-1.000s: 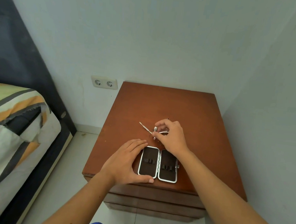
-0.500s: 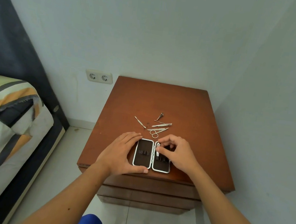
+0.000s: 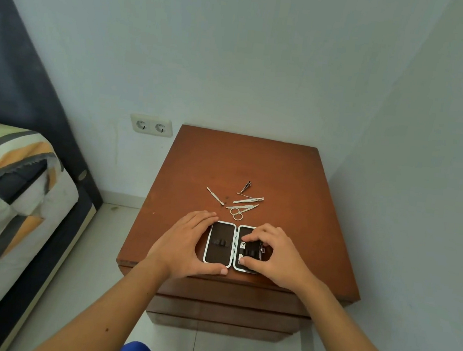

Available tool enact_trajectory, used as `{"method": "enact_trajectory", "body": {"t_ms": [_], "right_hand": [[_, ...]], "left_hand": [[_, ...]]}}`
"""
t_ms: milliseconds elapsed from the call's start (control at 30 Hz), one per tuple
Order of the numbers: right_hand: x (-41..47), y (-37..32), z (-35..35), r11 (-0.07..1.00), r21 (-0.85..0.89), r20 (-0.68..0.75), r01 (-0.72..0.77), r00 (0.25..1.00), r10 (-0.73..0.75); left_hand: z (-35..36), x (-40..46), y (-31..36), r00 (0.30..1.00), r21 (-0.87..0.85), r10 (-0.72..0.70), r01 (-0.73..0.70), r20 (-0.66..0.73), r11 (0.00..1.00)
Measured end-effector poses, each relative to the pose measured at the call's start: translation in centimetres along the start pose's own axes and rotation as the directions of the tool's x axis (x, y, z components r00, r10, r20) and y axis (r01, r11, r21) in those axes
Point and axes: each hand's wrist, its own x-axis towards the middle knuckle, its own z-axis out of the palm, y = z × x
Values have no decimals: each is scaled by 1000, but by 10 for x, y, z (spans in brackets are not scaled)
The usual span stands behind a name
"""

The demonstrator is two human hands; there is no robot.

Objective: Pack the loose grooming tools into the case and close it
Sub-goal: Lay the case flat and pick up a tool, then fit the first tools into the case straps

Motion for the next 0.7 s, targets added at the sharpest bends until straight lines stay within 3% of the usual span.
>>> {"method": "enact_trajectory", "body": {"t_ms": [167,433,567,700], "right_hand": [[4,-3,-4,998,61,-18,-34,999,36],[77,6,-12,976,50,-273,-210,937,216],[114,4,-15,971,-93,-266,-222,945,190],[139,7,-13,945,-105,-187,-310,939,287]], "left_hand": [[-1,0,0,1000,3,-11,11,13,1000],[-2,0,2,1000,-13,-9,9,2,1000],[-4,1,1,1000,-20,-13,14,21,1000],[-4,2,-1,999,-22,-18,19,41,1000]]}}
